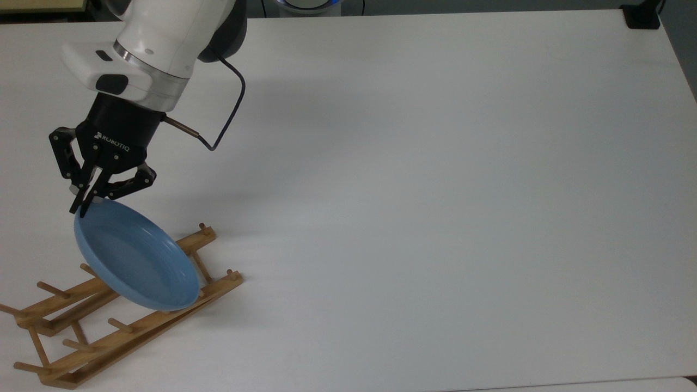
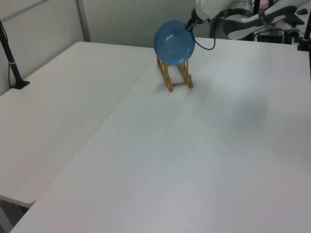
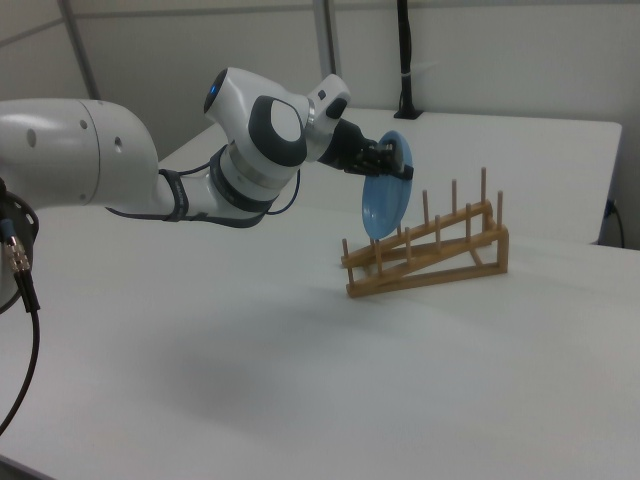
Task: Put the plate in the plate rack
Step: 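Lower the upright plate between the rack pegs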
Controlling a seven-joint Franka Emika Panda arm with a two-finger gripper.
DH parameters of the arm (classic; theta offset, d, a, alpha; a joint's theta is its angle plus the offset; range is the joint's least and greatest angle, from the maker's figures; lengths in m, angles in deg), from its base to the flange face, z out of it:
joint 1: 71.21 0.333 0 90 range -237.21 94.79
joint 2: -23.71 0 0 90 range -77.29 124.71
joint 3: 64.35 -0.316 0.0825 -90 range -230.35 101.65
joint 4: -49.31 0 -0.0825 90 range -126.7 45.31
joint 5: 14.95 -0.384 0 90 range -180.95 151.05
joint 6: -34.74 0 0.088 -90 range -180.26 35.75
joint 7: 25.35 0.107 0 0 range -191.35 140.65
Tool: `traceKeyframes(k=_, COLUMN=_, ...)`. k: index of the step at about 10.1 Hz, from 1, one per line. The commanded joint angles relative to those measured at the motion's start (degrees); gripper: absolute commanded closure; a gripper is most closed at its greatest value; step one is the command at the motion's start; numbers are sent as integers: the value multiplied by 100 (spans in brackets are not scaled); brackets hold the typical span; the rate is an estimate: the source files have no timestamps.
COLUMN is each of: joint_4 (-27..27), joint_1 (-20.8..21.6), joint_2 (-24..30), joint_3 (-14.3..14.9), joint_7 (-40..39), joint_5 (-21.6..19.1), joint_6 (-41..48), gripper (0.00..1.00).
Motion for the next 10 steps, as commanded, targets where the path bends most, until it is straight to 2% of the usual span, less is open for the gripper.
traceKeyframes(k=1, joint_4=72, joint_1=26, joint_2=-104, joint_3=55, joint_7=155, joint_5=329, joint_6=-136, gripper=100)
traceKeyframes(k=5, joint_4=334, joint_1=26, joint_2=-69, joint_3=98, joint_7=471, joint_5=356, joint_6=-127, gripper=100)
traceKeyframes(k=7, joint_4=318, joint_1=26, joint_2=-121, joint_3=116, joint_7=498, joint_5=749, joint_6=-127, gripper=100)
traceKeyframes(k=10, joint_4=283, joint_1=35, joint_2=-236, joint_3=116, joint_7=507, joint_5=1032, joint_6=-127, gripper=100)
